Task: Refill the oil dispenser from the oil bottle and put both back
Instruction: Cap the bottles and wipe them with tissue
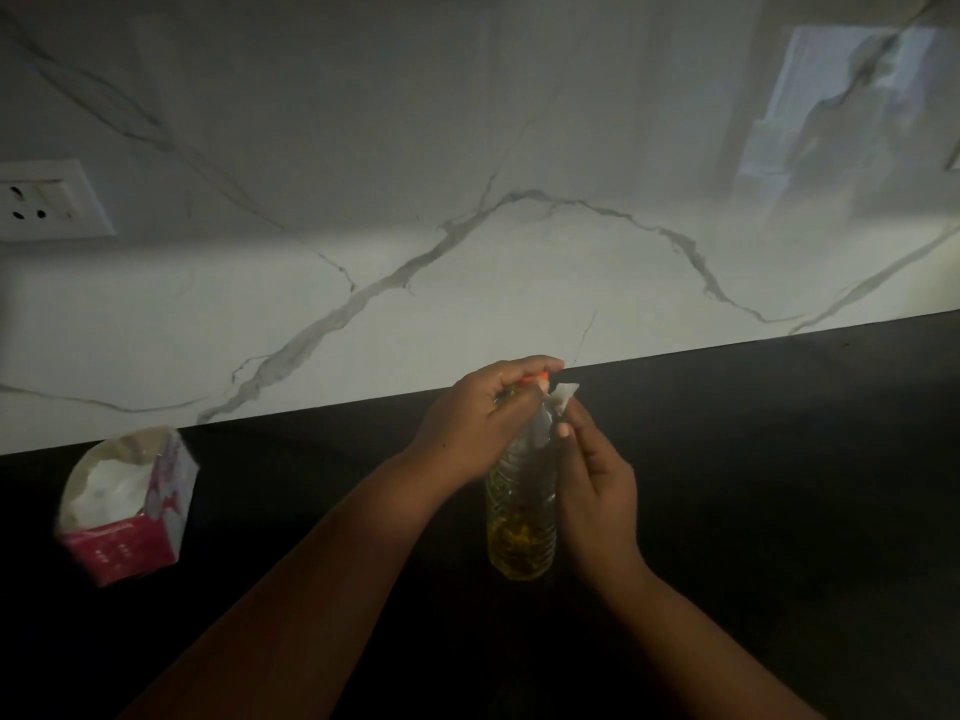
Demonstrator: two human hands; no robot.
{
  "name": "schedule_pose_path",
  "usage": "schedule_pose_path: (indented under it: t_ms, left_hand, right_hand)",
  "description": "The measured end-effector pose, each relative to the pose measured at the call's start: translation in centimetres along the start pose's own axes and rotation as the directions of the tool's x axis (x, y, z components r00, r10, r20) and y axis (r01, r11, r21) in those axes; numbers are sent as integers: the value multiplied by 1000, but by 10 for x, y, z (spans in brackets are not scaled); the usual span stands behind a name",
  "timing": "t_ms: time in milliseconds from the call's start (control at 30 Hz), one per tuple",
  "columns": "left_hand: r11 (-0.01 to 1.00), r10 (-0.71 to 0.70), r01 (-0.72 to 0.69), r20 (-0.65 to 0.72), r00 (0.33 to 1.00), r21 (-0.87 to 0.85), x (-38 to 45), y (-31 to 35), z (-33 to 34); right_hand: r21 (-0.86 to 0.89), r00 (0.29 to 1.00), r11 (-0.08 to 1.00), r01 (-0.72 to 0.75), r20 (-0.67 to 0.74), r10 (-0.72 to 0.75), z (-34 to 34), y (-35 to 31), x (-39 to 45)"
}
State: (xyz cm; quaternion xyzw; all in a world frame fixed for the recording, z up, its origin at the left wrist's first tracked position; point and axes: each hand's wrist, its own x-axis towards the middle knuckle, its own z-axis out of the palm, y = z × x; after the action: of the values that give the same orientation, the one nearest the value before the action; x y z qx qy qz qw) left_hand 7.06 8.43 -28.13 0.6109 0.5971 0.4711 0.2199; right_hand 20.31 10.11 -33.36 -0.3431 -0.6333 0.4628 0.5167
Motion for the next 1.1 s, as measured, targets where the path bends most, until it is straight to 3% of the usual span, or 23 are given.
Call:
schedule_pose_path:
  t_ms: [100, 200, 300, 400, 533, 633, 867, 1000, 1100]
  left_hand:
    - [999, 23, -24, -23, 999, -26, -1, -1, 1]
    - [997, 36, -40, -64, 997, -64, -2, 1, 3]
    - [996, 31, -39, -100, 995, -79, -2, 2, 5]
    - [992, 22, -37, -123, 992, -119, 0, 0, 5]
    - [955, -19, -10, -92, 996, -296, 1, 0, -1]
    - [939, -58, 44, -31, 998, -342, 3, 0, 2]
    - [942, 21, -96, -230, 973, -321, 8, -8, 18]
    - [966, -18, -34, -199, 980, -256, 16, -9, 16]
    - [955, 30, -48, -64, 998, -294, 23, -8, 10]
  right_hand:
    - [1, 1000, 1000, 12, 6, -12, 1, 15, -14]
    - [55, 996, 995, -84, 42, 82, 1, 33, -29]
    - [-9, 980, 983, -182, 78, 182, -2, 53, -41]
    - [-66, 932, 936, -346, 88, 351, -7, 68, -48]
    - [-130, 857, 861, -492, 101, 505, -12, 77, -52]
    - [-48, 822, 826, -562, 75, 564, -13, 64, -44]
    - [168, 940, 925, -341, 52, 337, -6, 4, -1]
    - [-26, 978, 979, -202, 41, 203, -3, 14, -12]
    - [-205, 937, 929, -307, 104, 332, -9, 44, -37]
